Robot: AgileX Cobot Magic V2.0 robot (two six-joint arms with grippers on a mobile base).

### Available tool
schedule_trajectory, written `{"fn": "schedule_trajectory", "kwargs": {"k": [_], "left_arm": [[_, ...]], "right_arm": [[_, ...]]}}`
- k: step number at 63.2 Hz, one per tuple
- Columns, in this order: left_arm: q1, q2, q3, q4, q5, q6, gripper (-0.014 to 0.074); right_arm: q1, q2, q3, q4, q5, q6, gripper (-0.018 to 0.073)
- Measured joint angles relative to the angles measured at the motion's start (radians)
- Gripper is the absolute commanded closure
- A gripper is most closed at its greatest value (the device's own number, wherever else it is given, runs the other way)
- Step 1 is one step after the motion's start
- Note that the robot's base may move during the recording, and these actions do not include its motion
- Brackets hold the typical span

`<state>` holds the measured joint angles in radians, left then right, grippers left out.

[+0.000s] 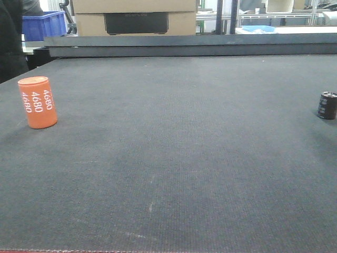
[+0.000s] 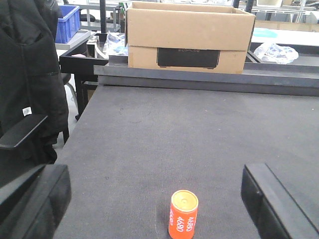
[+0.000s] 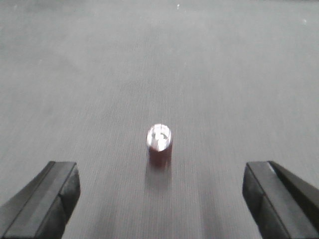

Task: Place cylindrical capacitor in blue bin on shelf
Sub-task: 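Move the right gripper over the small brown capacitor, then close the right gripper on the brown capacitor and lift it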

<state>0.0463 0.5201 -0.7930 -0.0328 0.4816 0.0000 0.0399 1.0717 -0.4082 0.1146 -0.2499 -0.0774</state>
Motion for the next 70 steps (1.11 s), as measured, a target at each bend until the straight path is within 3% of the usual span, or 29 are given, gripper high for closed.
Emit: {"fn": "schedule_trajectory", "kwargs": {"k": [14, 29, 44, 70], "left_arm": [[0.000, 0.000, 0.000, 0.000, 0.000, 0.000, -0.0006], [0.000, 0.000, 0.000, 0.000, 0.000, 0.000, -0.0006], [0.000, 0.000, 0.000, 0.000, 0.000, 0.000, -0.0006], [0.000, 0.000, 0.000, -0.009, 0.000, 0.000, -0.0006]], "right_arm": [[0.002, 0.276, 0.000, -0.006, -0.421, 0.000, -0.0011], [0.002, 0.489, 0.000, -0.006, -0.631, 0.000, -0.0011], [0.002, 0.664, -0.006, -0.006, -0.786, 0.000, -0.0011], [0.002, 0.777, -0.133, -0.006, -0.800, 0.000, -0.0011]]}}
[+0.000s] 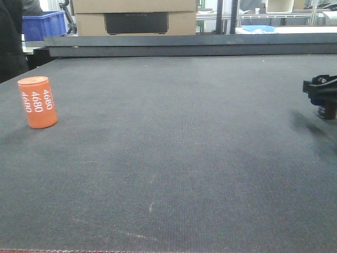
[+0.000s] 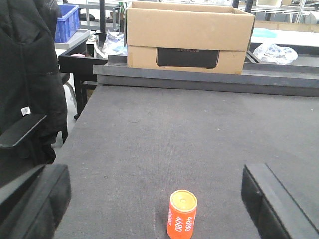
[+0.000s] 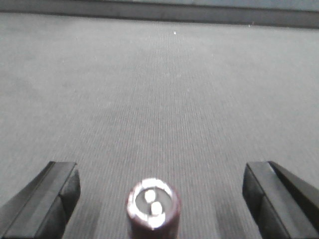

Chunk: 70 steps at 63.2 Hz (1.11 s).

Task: Place cylindrical capacitor in blue bin on shelf
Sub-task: 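Close the right gripper on the brown capacitor and lift it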

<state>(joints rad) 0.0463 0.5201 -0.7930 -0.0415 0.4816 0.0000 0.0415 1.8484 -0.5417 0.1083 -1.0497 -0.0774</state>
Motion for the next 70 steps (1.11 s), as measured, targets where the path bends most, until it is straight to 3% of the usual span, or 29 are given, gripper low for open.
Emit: {"fn": "schedule_trajectory", "kwargs": {"k": [27, 36, 50, 70], "left_arm": [[0.000, 0.000, 0.000, -0.034, 0.023, 0.000, -0.0006], [0.000, 0.000, 0.000, -0.034, 0.024, 0.000, -0.0006], [0.000, 0.000, 0.000, -0.036, 0.029, 0.000, -0.0006], [0.000, 0.000, -0.018, -0.044, 0.044, 0.000, -0.0006]], "right_arm": [[0.000, 0.070, -0.025, 0.000, 0.018, 0.000, 0.0000], [0.000, 0.083, -0.027, 0.003, 0.027, 0.000, 0.0195], [0.001, 0.093, -0.027, 0.006, 0.030, 0.000, 0.0715], [0.001, 0.046, -0.027, 0.006, 0.074, 0.000, 0.0718]]}}
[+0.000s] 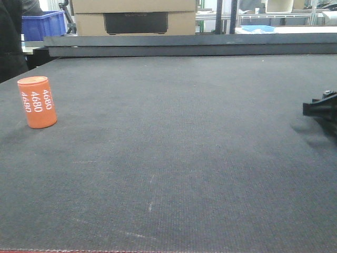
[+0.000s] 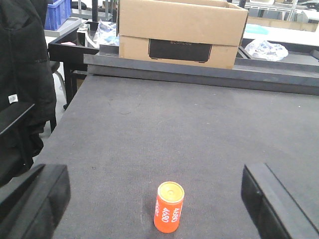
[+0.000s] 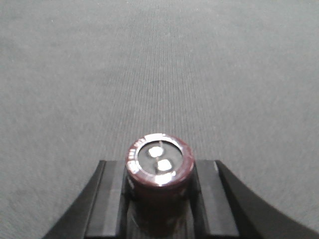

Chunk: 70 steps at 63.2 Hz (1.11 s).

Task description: Place cylindrical capacitor in blue bin on shelf

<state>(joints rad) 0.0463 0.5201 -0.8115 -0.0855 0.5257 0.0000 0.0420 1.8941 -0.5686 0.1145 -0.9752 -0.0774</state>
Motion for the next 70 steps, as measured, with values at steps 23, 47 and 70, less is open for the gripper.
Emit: {"fn": "schedule_trajectory", "kwargs": {"k": [23, 47, 70], "left_arm": [[0.000, 0.016, -0.030, -0.019, 0.214, 0.086, -0.0006], [-0.088, 0.127, 0.345, -0.118, -0.232, 0.197, -0.0006], [-0.290, 0.548, 0.366, -0.119, -0.735, 0.234, -0.0005]], "right_arm": [[0.000, -0.563, 0.002, -0.036, 0.486, 0.000, 0.0721], [0.000, -0.992, 0.002, -0.042, 0.969, 0.000, 0.0721], [0.000, -1.011, 0.002, -0.042, 1.040, 0.000, 0.0721]]}}
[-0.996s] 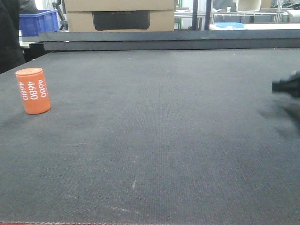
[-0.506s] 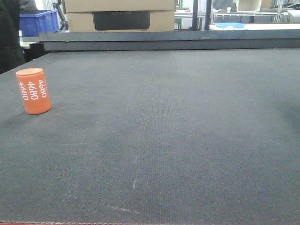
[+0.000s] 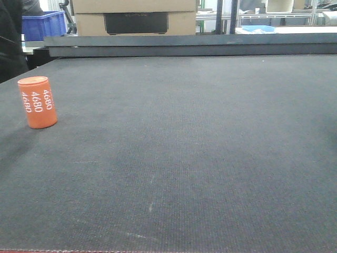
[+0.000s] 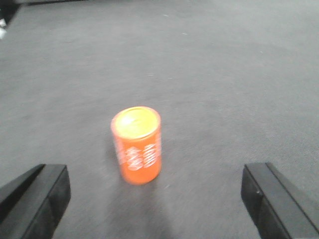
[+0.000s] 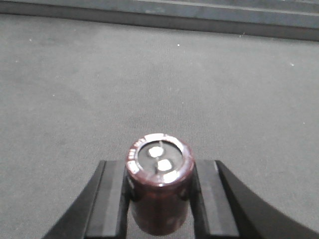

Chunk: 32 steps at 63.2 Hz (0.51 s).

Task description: Place cylindrical capacitor in blue bin on shelf

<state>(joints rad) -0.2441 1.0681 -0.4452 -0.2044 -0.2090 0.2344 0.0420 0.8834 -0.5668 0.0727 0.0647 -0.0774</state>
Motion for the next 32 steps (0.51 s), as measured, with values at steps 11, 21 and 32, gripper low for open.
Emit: {"fn": "schedule_trajectory", "kwargs": {"k": [11, 21, 32], "left_arm": [[-0.012, 0.199, 0.000, -0.087, -0.239, 0.002, -0.0005], [-0.012, 0.322, 0.000, -0.100, -0.379, 0.002, -0.0005], [-0.012, 0.428, -0.009, -0.101, -0.447, -0.022, -0.0005]], "right_arm": [[0.000, 0.000, 0.000, 0.000, 0.002, 0.000, 0.0721], [0.000, 0.000, 0.000, 0.000, 0.002, 0.000, 0.0721], [0.000, 0.000, 0.000, 0.000, 0.002, 0.000, 0.0721]]}}
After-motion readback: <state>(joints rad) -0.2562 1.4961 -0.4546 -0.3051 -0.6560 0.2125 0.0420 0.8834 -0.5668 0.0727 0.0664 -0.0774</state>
